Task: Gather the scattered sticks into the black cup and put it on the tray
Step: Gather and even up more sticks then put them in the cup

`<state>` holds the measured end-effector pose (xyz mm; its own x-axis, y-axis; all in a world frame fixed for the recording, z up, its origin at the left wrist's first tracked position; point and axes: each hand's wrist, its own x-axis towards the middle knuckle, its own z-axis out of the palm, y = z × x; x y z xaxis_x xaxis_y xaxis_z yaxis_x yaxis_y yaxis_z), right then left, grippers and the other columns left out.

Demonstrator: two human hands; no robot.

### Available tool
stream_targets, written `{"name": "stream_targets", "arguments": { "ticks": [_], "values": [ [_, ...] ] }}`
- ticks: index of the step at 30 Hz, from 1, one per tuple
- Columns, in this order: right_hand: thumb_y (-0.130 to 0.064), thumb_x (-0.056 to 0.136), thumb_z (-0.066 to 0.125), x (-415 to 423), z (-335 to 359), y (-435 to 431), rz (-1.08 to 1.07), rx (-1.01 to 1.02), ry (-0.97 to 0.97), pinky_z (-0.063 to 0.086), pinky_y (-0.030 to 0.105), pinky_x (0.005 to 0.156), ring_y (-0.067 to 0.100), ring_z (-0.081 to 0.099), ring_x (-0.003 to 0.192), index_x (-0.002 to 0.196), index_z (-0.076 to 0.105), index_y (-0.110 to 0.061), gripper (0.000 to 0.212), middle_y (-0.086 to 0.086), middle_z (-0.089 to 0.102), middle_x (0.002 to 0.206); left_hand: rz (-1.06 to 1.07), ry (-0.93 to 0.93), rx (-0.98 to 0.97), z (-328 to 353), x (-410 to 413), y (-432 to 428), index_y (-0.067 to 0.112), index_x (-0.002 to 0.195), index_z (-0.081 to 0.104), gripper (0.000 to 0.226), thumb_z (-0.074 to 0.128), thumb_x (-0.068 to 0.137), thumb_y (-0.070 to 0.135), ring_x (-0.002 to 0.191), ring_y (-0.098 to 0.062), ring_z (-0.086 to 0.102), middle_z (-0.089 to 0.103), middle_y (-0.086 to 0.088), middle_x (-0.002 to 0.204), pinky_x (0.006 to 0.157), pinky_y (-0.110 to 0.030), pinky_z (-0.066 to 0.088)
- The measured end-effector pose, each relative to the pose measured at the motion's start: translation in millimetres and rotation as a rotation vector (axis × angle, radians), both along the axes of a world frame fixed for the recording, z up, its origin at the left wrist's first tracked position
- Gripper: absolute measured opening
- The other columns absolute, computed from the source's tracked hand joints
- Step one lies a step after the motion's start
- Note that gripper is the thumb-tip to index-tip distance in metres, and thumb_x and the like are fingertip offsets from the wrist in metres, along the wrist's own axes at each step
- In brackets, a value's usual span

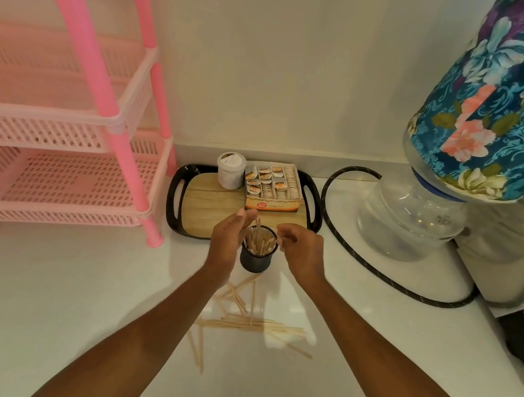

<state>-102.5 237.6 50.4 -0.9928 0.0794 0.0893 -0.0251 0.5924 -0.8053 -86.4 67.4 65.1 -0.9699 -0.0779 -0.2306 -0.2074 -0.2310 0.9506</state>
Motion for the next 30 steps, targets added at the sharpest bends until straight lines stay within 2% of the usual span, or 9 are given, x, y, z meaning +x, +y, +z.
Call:
{"name": "stream_targets", "arguments": {
  "ticks": [5, 9, 11, 13, 16, 18, 21, 25, 30],
  "values": [
    [0.001, 0.091, 0.074, 17.6, -9.4, 13.4, -0.033, 0.019, 0.018, 0.06, 0.029, 0.086, 0.016, 0.074, 0.089, 0.105, 0.079, -0.009, 0.019, 0.003, 0.078, 0.096, 0.104, -0.015, 0.023, -8.5, 11.4, -11.2, 0.012, 0.136, 0.068, 0.037, 0.045, 0.112, 0.029, 0.131, -0.015, 0.064, 0.072, -0.002, 0.136, 0.114, -0.034, 0.048],
    [-0.002, 0.094, 0.072, 37.0, -30.4, 23.2, -0.011, 0.102, -0.091, 0.051, 0.003, 0.075, -0.011, 0.067, 0.077, 0.105, 0.079, -0.012, 0.016, 0.0, 0.077, 0.103, 0.206, -0.06, 0.038, -25.5, 28.8, -28.6, 0.019, 0.127, 0.073, 0.027, 0.057, 0.108, 0.028, 0.127, -0.017, 0.067, 0.075, 0.0, 0.13, 0.112, -0.038, 0.052],
    [-0.003, 0.093, 0.072, 50.1, -42.8, 27.0, 0.082, 0.197, -0.212, 0.058, 0.016, 0.081, -0.002, 0.072, 0.089, 0.108, 0.078, -0.015, 0.02, 0.001, 0.075, 0.11, 0.215, -0.093, -0.026, -35.6, 37.4, -37.0, 0.024, 0.121, 0.076, 0.023, 0.06, 0.106, 0.031, 0.124, -0.019, 0.068, 0.076, 0.0, 0.124, 0.11, -0.041, 0.053],
    [-0.014, 0.091, 0.078, 65.0, -53.3, 29.9, 0.246, 0.387, -0.29, 0.058, 0.033, 0.092, 0.015, 0.068, 0.11, 0.12, 0.074, -0.021, 0.031, -0.001, 0.068, 0.12, 0.212, -0.135, -0.233, -45.7, 46.3, -46.1, 0.029, 0.112, 0.077, 0.017, 0.062, 0.103, 0.031, 0.117, -0.022, 0.069, 0.077, 0.0, 0.117, 0.109, -0.044, 0.055],
    [-0.038, 0.079, 0.086, 86.1, -66.6, 32.4, 0.556, 0.595, -0.314, 0.052, 0.036, 0.101, 0.017, 0.048, 0.134, 0.14, 0.061, -0.026, 0.067, -0.004, 0.053, 0.142, -0.029, -0.104, -0.731, -63.8, 63.3, -63.0, 0.026, 0.119, 0.073, 0.021, 0.061, 0.102, 0.021, 0.118, -0.02, 0.068, 0.073, 0.004, 0.126, 0.104, -0.033, 0.054],
    [-0.049, 0.075, 0.086, 94.2, -74.6, 32.6, 0.666, 0.78, -0.257, 0.052, 0.039, 0.103, 0.02, 0.041, 0.138, 0.147, 0.054, -0.025, 0.084, -0.002, 0.045, 0.15, -0.249, -0.145, -0.94, -76.4, 74.7, -73.4, 0.024, 0.129, 0.067, 0.032, 0.069, 0.098, 0.031, 0.126, -0.021, 0.064, 0.065, 0.003, 0.14, 0.104, -0.034, 0.053],
    [-0.04, 0.084, 0.082, 97.9, -78.5, 32.5, 0.684, 0.844, -0.171, 0.053, 0.038, 0.097, 0.021, 0.048, 0.132, 0.143, 0.059, -0.021, 0.066, 0.001, 0.051, 0.144, -0.504, -0.183, -1.262, -88.3, 90.6, -81.2, 0.026, 0.148, 0.052, 0.075, 0.073, 0.085, 0.061, 0.15, -0.019, 0.04, 0.039, 0.002, 0.163, 0.115, -0.042, 0.045],
    [-0.024, 0.098, 0.067, 98.7, -77.7, 28.9, 0.675, 0.9, -0.094, 0.052, 0.035, 0.082, 0.024, 0.059, 0.116, 0.121, 0.073, -0.017, 0.025, 0.004, 0.064, 0.122, -0.612, -0.096, -1.413, -91.2, 105.1, -78.7, 0.028, 0.153, 0.044, 0.105, 0.075, 0.066, 0.079, 0.148, -0.021, 0.033, 0.034, 0.002, 0.158, 0.11, -0.04, 0.047],
    [-0.016, 0.098, 0.06, 103.4, -78.3, 22.8, 0.641, 0.965, -0.06, 0.048, 0.035, 0.072, 0.025, 0.061, 0.106, 0.106, 0.072, -0.012, 0.014, 0.006, 0.065, 0.11, -0.686, -0.041, -1.456, -90.2, 111.4, -67.5, 0.026, 0.154, 0.04, 0.107, 0.083, 0.065, 0.067, 0.139, -0.022, 0.038, 0.039, 0.001, 0.148, 0.104, -0.037, 0.05]
  ]
}}
